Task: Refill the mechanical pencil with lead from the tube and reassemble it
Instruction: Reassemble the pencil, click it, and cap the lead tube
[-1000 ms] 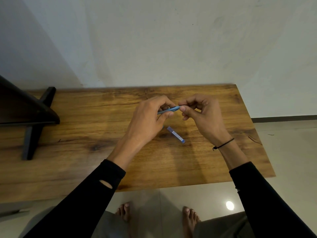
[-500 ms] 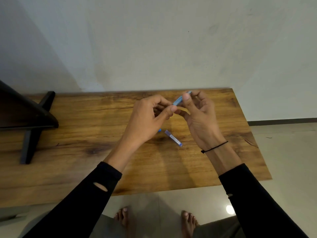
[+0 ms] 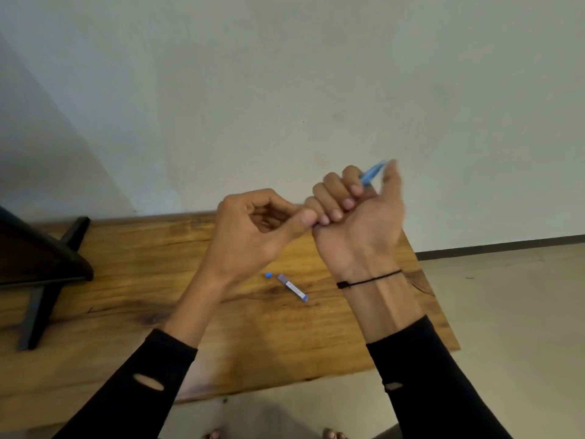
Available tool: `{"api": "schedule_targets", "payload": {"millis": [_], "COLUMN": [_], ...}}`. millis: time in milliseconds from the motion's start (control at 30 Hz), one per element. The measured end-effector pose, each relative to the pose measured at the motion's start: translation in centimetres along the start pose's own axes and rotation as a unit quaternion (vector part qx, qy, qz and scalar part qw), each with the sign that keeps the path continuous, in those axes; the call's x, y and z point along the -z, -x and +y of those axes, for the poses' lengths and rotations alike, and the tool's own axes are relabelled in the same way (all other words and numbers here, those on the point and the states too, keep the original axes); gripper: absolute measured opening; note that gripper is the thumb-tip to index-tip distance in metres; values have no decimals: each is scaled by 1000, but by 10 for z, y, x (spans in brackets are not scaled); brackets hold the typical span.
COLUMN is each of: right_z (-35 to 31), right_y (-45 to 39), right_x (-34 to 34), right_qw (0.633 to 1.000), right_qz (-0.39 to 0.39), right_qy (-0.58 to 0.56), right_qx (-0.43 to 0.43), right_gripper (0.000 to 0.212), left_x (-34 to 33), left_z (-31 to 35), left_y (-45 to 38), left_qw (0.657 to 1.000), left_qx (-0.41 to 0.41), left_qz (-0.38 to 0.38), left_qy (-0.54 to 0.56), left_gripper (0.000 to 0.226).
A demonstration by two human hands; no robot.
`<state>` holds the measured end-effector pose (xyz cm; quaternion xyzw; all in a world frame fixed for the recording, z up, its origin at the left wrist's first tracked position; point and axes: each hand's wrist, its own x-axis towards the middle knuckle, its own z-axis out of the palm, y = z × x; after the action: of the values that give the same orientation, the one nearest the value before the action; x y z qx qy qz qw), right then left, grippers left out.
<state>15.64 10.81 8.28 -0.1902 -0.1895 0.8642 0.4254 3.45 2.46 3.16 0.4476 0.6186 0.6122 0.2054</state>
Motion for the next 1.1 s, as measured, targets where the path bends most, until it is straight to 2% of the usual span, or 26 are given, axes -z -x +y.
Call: {"api": "schedule_targets", "payload": {"millis": [67, 133, 233, 333, 500, 633, 1100], "right_z": [-21, -40, -56, -60, -64, -66, -71], "right_y": [7, 16, 28, 36, 41, 42, 50], "right_x": [-12, -22, -34, -42, -48, -49, -58], "right_qw": [999, 996, 992, 991, 991, 990, 988], "right_qz": [-31, -57, -80, -86, -81, -78, -73], "right_qy": [-36, -61, -84, -94, -101, -109, -135], "right_qx": [17, 31, 43, 45, 42, 37, 37], "right_gripper": [62, 62, 61, 60, 59, 59, 62], "left_x": [10, 19, 26, 25, 18, 15, 16], "left_z": [11, 16, 19, 20, 28, 29, 32], "left_y": [-6, -12, -17, -20, -18, -16, -14], "left_qw": [998, 993, 989, 987, 988, 989, 988], "left_qx": [-5, 3, 3, -11, -39, -42, -53], "left_qz": [25, 82, 138, 161, 149, 138, 137], "left_qy": [61, 85, 46, 26, -3, -27, -43], "left_gripper": [39, 38, 29, 24, 20, 25, 11]}}
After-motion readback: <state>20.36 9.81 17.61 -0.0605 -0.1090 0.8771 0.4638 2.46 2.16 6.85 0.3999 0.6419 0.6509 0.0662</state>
